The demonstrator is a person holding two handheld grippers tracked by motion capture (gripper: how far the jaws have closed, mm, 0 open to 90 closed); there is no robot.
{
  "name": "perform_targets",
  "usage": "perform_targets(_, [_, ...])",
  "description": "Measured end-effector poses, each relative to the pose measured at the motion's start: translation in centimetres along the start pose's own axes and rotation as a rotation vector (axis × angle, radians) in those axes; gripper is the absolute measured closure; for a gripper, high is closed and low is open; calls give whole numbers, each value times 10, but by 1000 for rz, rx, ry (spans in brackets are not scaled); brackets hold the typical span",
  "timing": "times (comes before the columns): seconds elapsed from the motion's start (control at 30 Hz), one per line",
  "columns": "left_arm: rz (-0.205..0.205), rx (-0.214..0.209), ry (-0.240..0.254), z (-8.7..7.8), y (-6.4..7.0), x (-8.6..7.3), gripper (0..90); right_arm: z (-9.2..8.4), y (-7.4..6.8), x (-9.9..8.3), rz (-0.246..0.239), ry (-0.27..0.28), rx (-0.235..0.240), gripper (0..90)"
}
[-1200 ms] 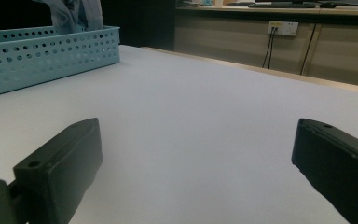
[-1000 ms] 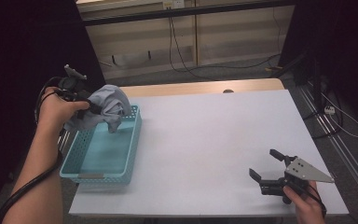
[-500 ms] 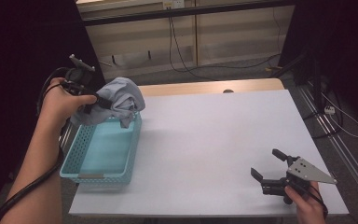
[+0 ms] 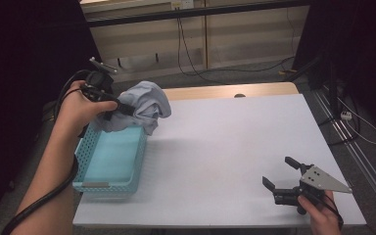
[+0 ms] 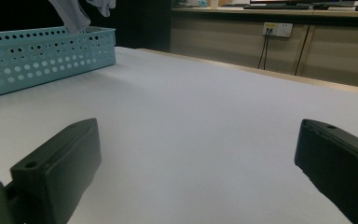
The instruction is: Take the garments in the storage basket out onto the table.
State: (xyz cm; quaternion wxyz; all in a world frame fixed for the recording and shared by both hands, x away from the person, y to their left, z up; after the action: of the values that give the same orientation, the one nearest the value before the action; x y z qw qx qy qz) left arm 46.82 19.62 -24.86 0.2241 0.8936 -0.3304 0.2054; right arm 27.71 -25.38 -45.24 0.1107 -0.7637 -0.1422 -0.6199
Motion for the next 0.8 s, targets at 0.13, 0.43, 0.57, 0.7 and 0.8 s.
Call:
perform_targets(0.13, [13,-12,-16,14,5,-3,539,0,0,0,-4,0,-2,0])
perform_targets(0.43, [63,-58,-37,38,23,-1,535,0,0,-1,-6,-5,0,0])
perform_targets(0.57, [80,-77,-49,48,32,-1,533,0,0,-1,-5,-4,0,0])
perform_targets(0.7, [104,-94,-61,61,42,-1,532,0,-1,-1,-9,-6,2,1])
perform_targets(0.8, [113,-103,-66,67,46,-2,532,1,0,-1,-10,-7,0,1])
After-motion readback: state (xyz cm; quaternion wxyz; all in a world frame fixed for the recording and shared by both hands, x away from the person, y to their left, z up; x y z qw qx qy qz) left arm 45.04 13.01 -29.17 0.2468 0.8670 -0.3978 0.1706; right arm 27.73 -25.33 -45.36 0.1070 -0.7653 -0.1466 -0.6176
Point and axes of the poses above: each handheld gripper's, and its own axes: z roughly forward along the jaws, x roughly out of its top, y roughly to its right, the point moved 4 cm from there along z, roughly forward along the jaws, and after that the axes turned 10 degrees about -x, right-handed, at the moved point
